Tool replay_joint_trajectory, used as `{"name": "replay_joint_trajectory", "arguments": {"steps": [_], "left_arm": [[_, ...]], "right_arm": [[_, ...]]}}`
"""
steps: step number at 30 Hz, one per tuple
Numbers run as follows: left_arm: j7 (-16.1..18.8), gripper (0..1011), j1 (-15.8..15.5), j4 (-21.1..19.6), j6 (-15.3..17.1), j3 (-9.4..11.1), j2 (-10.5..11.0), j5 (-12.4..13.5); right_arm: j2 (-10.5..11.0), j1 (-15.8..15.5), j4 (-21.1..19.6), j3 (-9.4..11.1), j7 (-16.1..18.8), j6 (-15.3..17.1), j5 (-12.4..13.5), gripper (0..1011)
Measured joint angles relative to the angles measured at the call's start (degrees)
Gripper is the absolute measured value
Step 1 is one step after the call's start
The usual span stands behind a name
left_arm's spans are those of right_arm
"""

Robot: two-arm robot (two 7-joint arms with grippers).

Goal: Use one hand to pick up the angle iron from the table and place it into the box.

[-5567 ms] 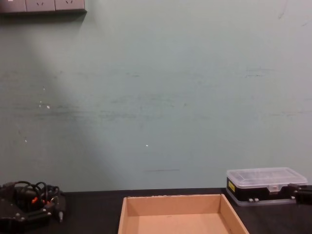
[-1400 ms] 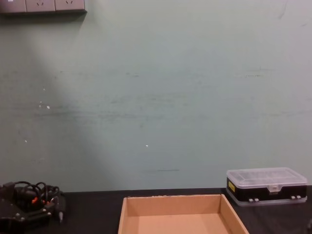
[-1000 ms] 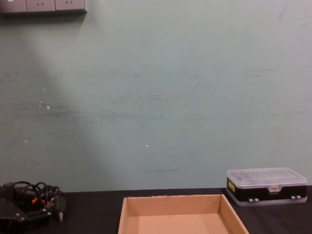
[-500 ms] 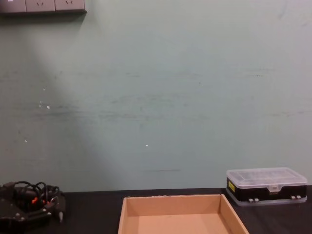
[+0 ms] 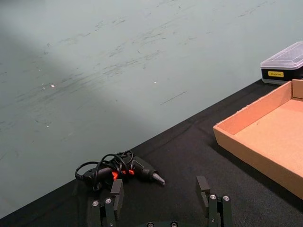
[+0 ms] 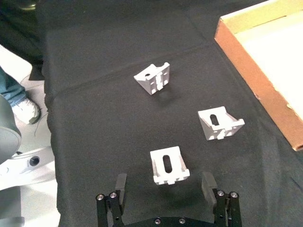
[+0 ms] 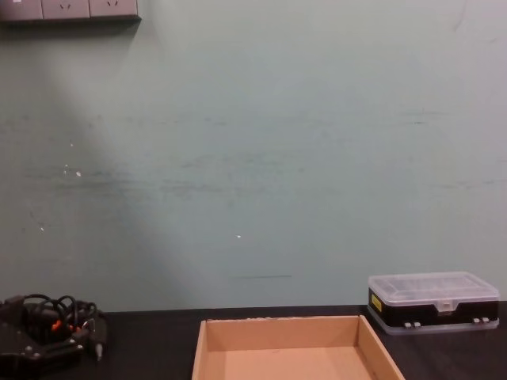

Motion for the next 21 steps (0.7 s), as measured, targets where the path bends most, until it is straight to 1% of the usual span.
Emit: {"name": "replay_joint_trajectory", "arguments": {"steps": [5,14,21], "left_arm": [[0.00,1000,0.00,0.00,0.00,0.00,0.00,0.00],[0.00,1000,0.00,0.00,0.00,0.00,0.00,0.00],[0.00,1000,0.00,0.00,0.00,0.00,0.00,0.00]], "right_arm": [[-0.43,1.33,0.76,-1.44,0.31,-0.38,-0.41,1000],[-1.14,3.06,1.96,-3.19,0.93,-0.89,-0.86,1000],[-1.42,4.32,2.90,-4.74,1.32,-1.06,-1.99,1000]]}}
